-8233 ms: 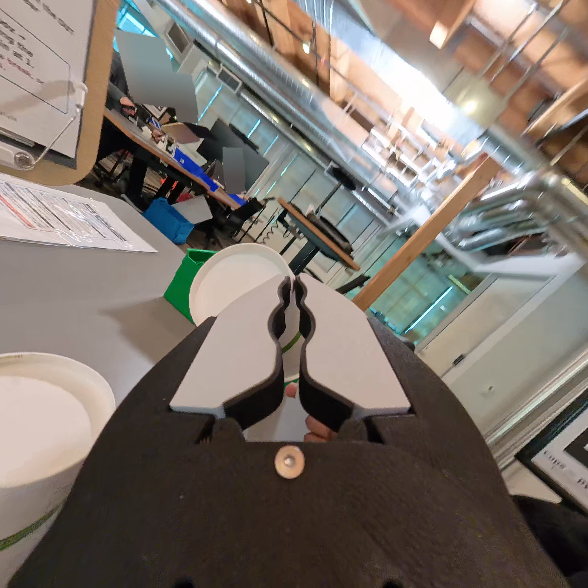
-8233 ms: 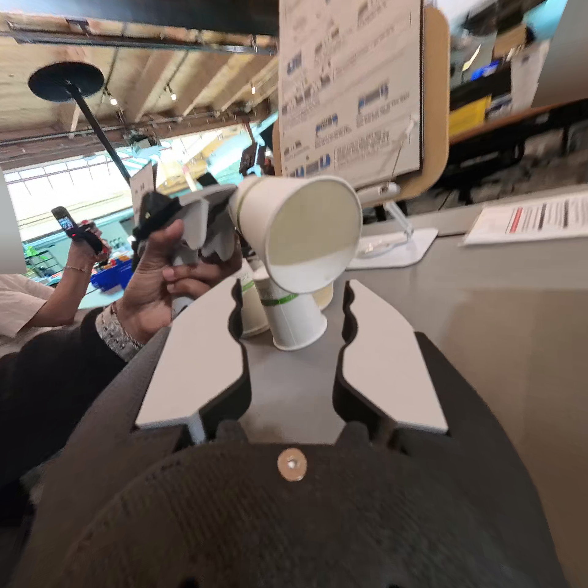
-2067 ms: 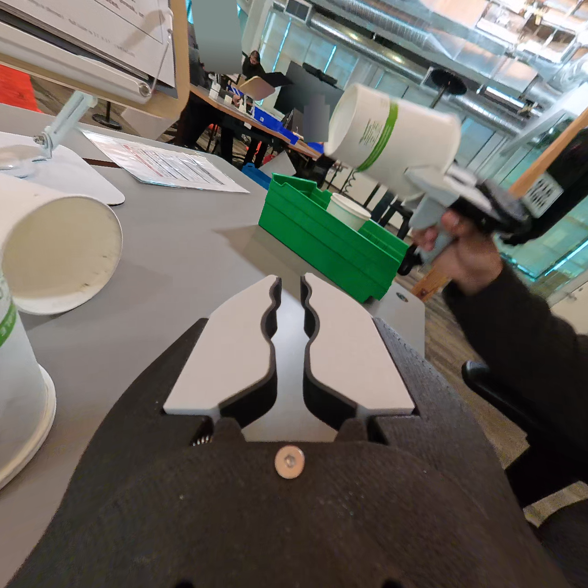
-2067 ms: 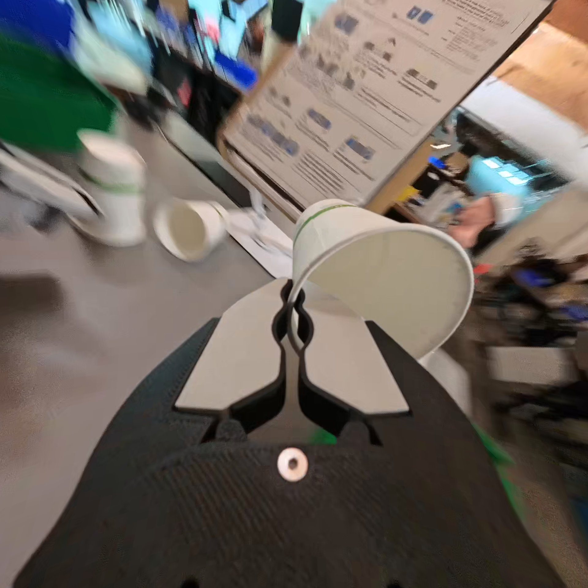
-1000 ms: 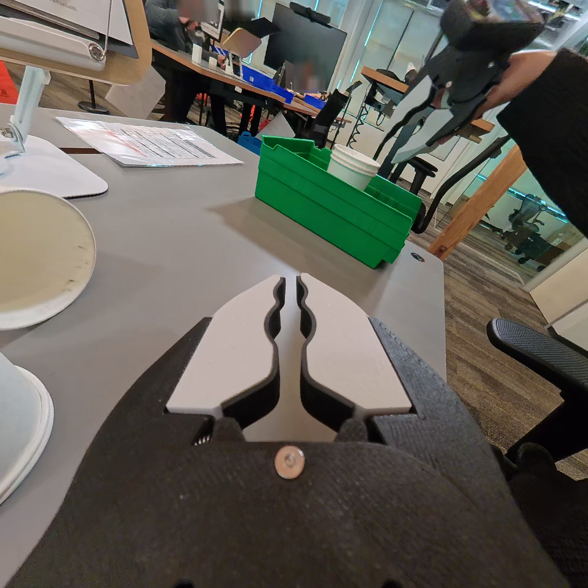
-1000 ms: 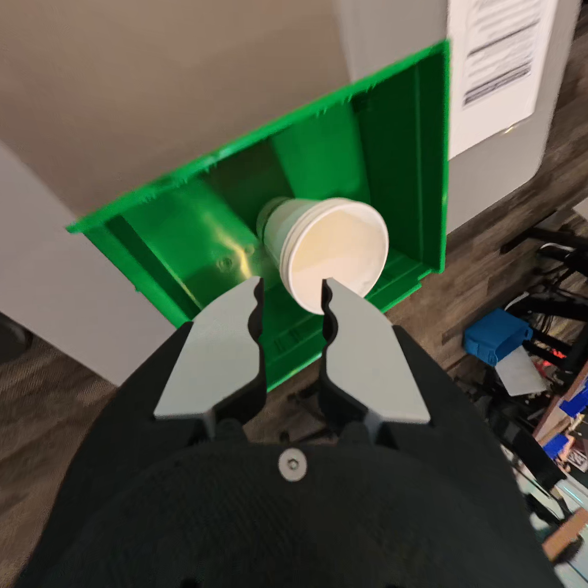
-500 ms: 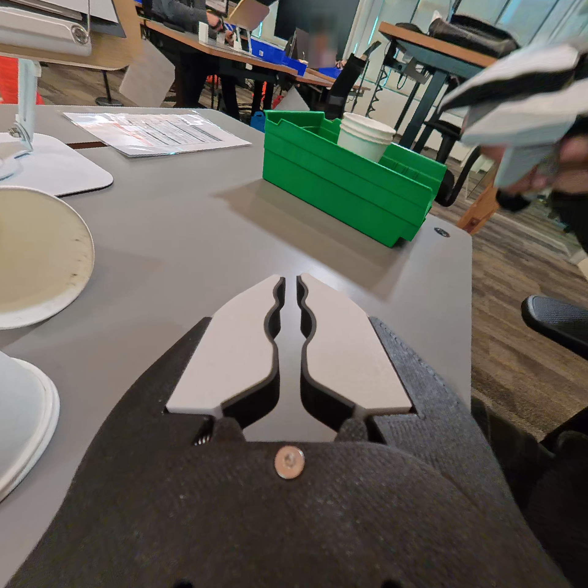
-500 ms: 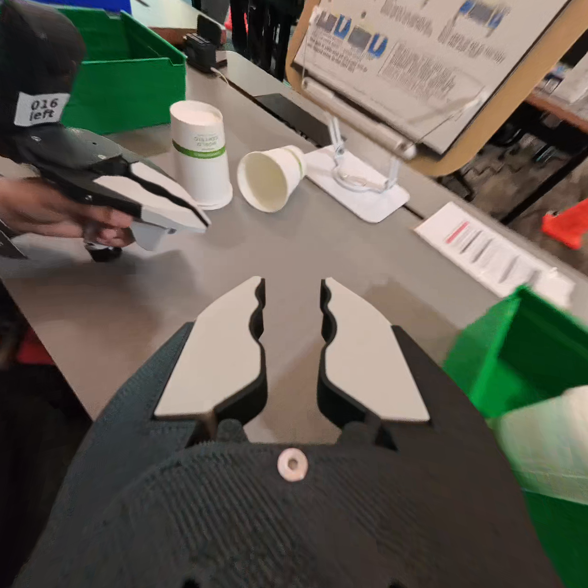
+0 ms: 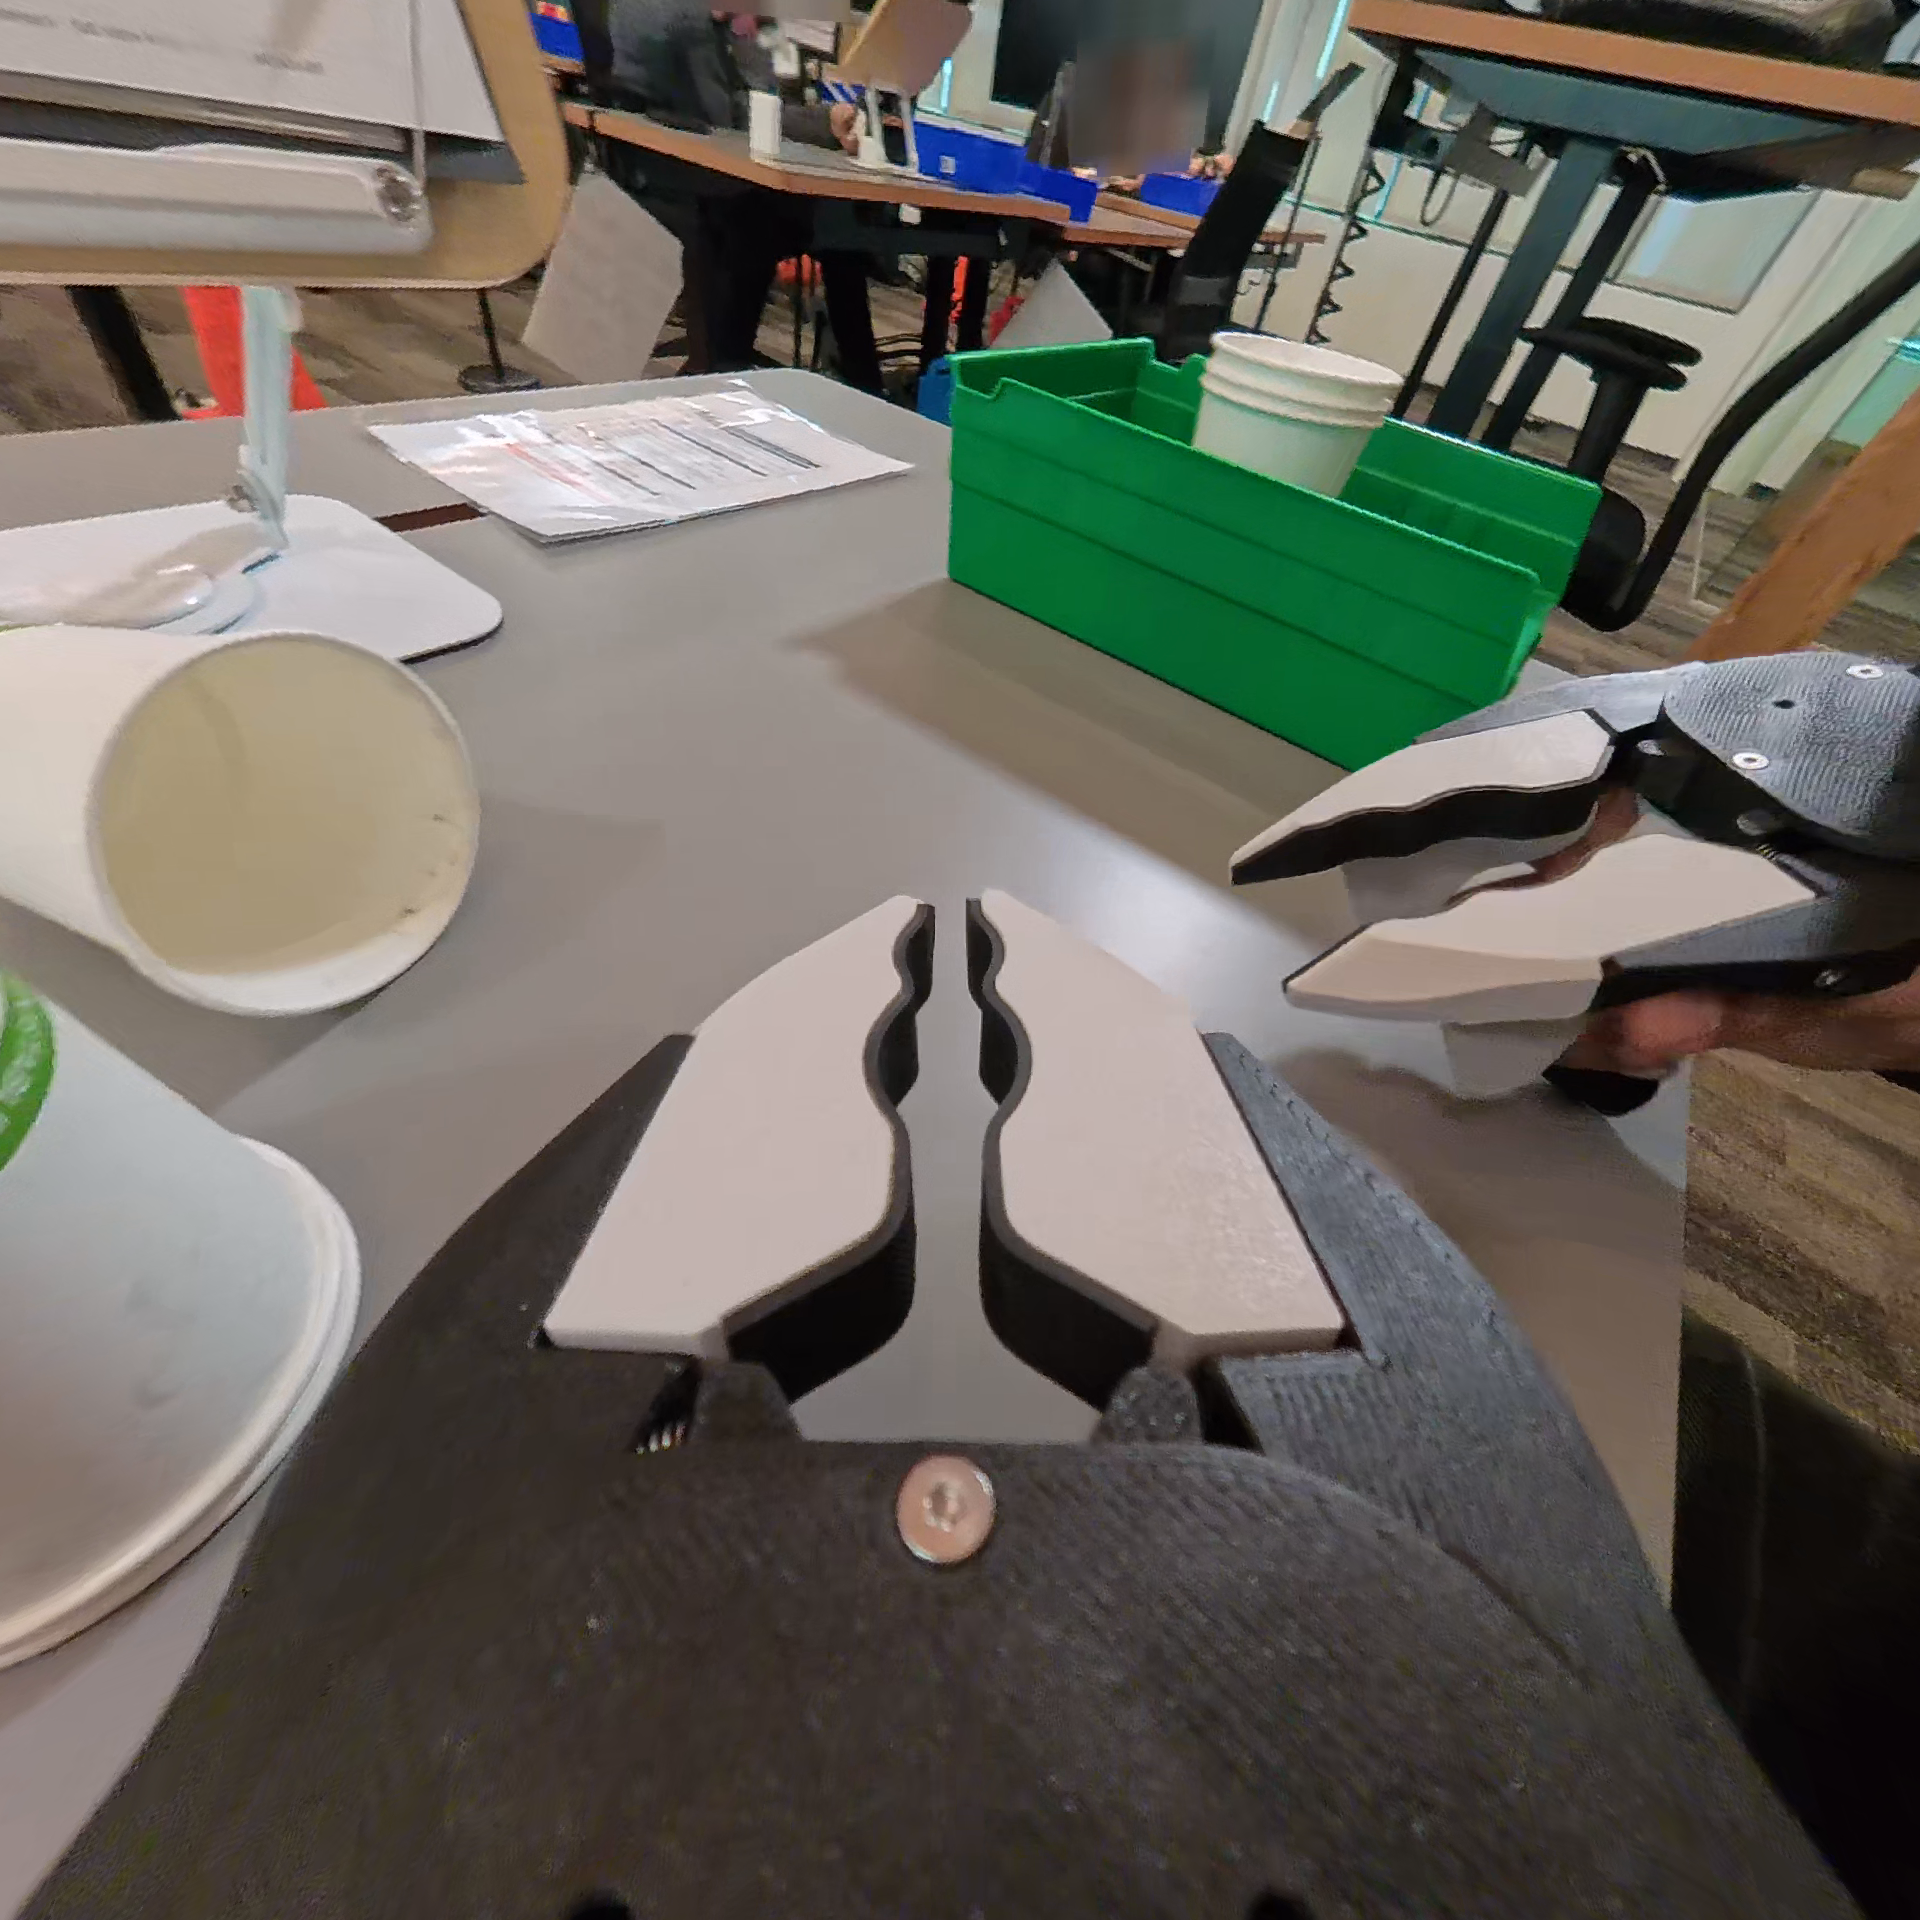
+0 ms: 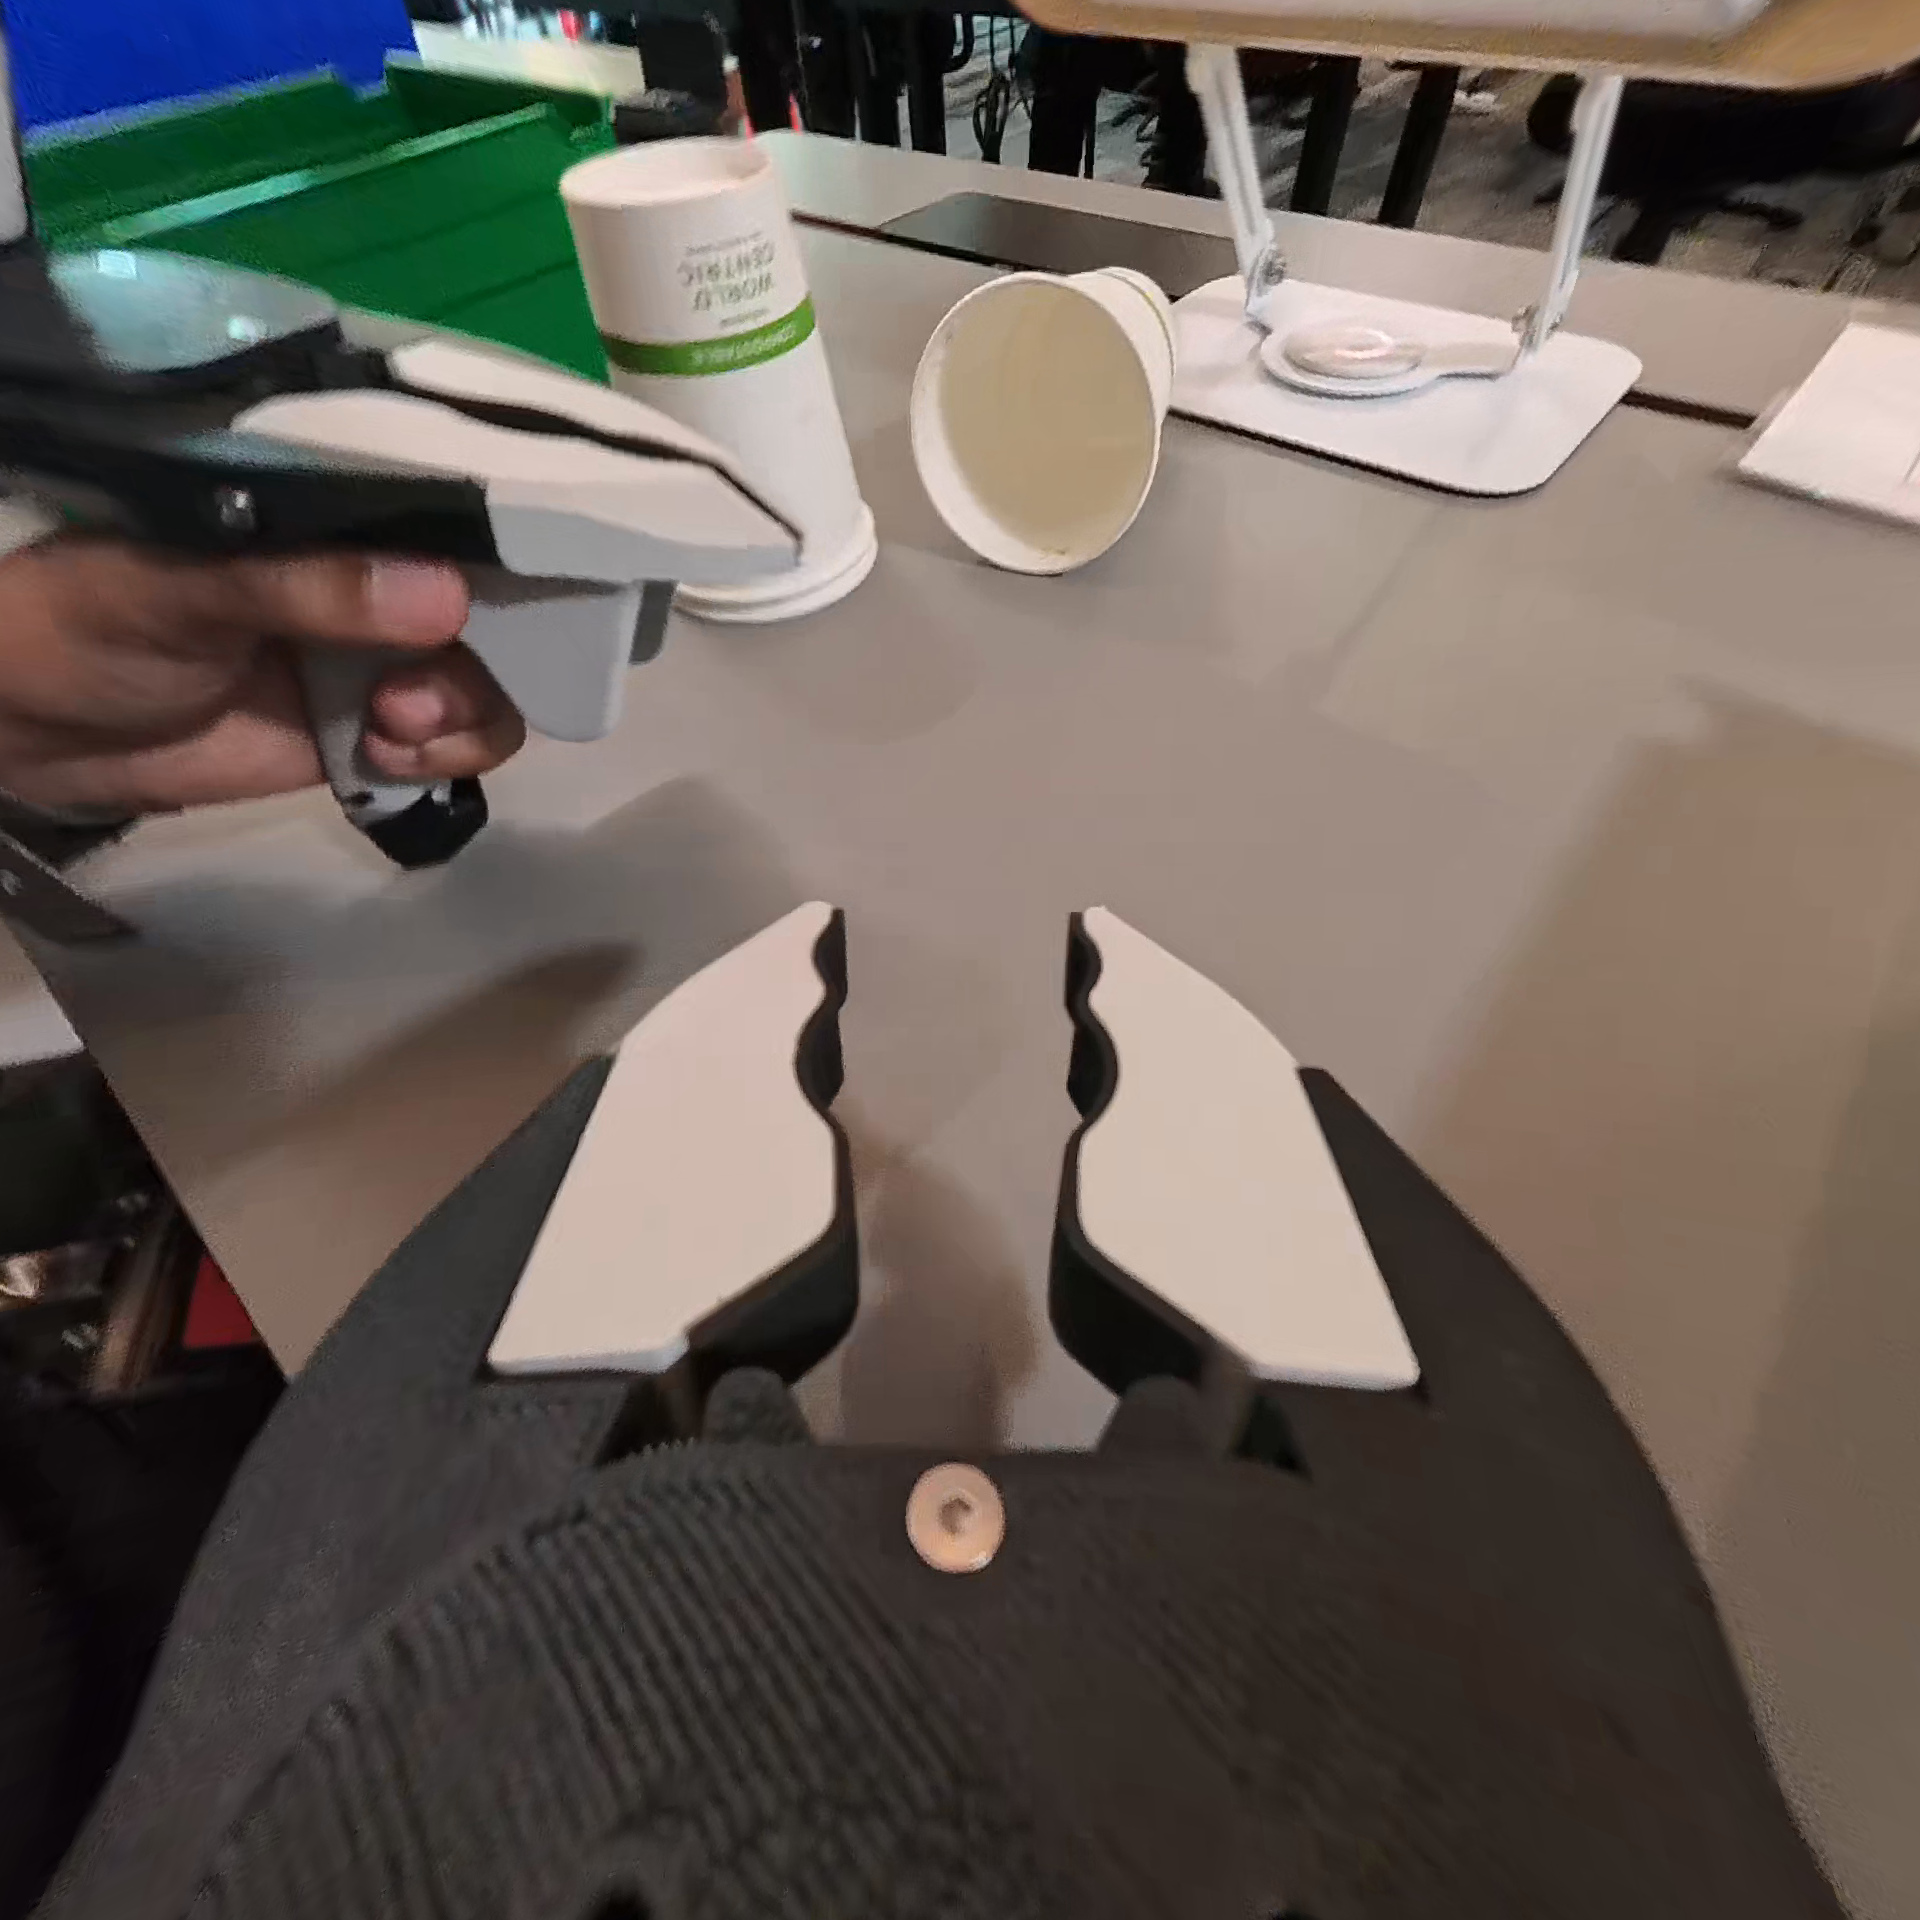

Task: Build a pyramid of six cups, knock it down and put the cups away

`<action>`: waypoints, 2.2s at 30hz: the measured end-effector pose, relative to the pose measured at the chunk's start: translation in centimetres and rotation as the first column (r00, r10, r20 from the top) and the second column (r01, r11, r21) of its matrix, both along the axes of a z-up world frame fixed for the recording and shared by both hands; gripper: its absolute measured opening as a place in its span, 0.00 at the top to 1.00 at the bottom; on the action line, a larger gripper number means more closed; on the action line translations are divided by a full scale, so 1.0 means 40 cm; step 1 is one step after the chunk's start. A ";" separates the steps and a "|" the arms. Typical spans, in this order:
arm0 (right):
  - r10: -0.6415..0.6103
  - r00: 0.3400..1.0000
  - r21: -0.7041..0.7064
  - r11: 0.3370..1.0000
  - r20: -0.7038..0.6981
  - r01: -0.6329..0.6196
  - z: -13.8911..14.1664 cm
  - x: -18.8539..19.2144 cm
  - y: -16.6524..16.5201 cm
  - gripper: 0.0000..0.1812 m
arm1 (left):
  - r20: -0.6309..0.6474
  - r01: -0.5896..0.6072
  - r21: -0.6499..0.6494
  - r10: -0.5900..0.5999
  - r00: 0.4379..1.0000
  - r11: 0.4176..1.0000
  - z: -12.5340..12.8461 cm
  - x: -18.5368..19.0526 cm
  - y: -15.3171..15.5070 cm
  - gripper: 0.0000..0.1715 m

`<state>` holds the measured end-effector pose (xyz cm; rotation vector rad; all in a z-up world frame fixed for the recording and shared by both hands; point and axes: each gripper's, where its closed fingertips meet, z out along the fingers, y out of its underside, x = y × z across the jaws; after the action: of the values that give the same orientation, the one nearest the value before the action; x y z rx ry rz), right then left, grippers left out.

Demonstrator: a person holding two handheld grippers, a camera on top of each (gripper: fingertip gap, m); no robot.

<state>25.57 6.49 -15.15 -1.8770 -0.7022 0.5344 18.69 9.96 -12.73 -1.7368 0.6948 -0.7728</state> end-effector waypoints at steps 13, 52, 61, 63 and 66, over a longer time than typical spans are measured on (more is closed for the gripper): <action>-0.084 0.990 0.225 0.973 0.115 0.056 0.045 -0.049 0.230 0.78 | -0.018 -0.185 -0.026 0.185 0.983 0.982 -0.022 -0.167 -0.025 0.97; 0.022 0.991 -0.202 0.978 -0.132 -0.049 0.054 0.132 0.113 0.98 | -0.445 0.026 0.520 0.244 0.862 0.854 0.010 -0.014 0.023 0.54; 0.145 0.963 -0.354 0.909 -0.228 -0.221 0.040 0.149 -0.012 0.98 | -0.589 0.425 0.508 -0.058 0.806 0.749 -0.059 0.172 -0.091 0.51; 0.173 0.925 -0.393 0.867 -0.337 -0.306 0.054 0.133 -0.036 0.98 | -0.611 0.467 0.517 -0.073 0.788 0.717 -0.068 0.187 -0.109 0.51; 0.190 0.923 -0.413 0.851 -0.335 -0.325 0.041 0.129 -0.043 0.98 | -0.633 0.493 0.505 -0.085 0.770 0.708 -0.078 0.192 -0.121 0.50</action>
<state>30.71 4.77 -13.52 -2.0882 -0.6805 1.2144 26.37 5.10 -15.87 -1.1766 1.5078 -0.1286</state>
